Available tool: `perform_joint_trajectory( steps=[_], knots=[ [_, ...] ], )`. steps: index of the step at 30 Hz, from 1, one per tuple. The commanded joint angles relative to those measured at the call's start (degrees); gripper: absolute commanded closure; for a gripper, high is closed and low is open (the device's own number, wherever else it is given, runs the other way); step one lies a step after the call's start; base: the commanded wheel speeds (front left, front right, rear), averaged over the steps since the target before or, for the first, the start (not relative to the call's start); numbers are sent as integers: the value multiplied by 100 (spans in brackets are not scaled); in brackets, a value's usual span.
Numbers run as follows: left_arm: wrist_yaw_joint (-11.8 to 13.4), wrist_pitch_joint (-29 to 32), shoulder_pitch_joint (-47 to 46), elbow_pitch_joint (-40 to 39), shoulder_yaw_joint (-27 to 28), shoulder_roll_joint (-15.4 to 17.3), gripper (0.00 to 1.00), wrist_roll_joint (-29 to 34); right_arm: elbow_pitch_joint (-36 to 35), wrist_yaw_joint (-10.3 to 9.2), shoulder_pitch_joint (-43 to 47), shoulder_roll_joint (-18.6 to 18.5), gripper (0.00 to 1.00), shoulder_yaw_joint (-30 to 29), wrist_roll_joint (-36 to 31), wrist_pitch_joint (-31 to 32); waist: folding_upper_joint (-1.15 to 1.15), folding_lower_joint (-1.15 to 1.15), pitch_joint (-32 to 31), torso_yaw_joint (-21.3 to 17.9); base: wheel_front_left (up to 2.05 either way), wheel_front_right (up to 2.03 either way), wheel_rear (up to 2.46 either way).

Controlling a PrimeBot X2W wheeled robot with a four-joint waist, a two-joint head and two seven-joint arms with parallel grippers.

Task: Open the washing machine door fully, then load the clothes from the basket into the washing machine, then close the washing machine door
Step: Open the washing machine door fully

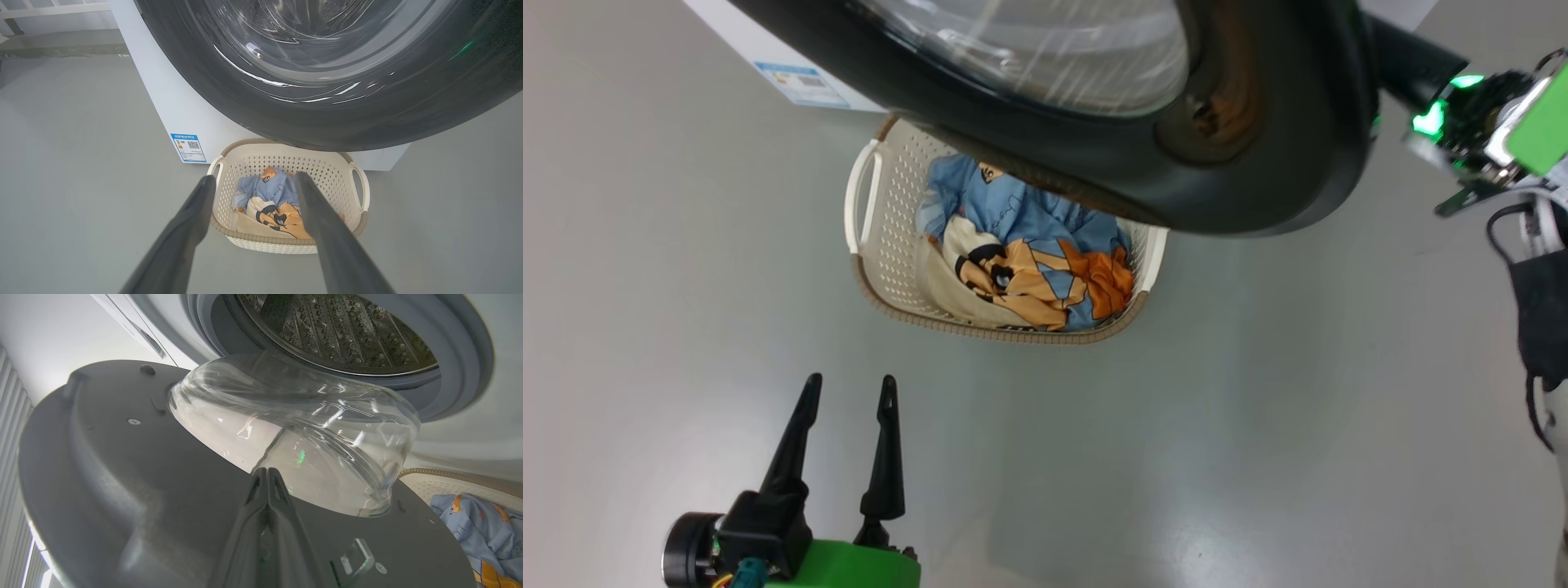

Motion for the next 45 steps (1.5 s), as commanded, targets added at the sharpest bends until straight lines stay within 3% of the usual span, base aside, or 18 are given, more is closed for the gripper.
perform_joint_trajectory(
  steps=[1, 15, 45],
  knots=[
    [16, -36, -83, -83, 211, 73, 0, 13, -201, 10, 182, 114, 100, 117, -34, 55, 0, 0, -77, -66, 0, 0, 0],
    [-47, -36, -45, 55, 366, 73, 0, -87, -426, 10, 898, 510, 100, 621, 17, 57, 0, 0, -654, -269, 0, 0, 0],
    [-202, -36, 126, 409, 280, 73, 0, -281, -289, 10, 2093, 1351, 100, 1474, 20, -386, 0, 0, -1636, -84, 0, 0, 0]
  ],
)
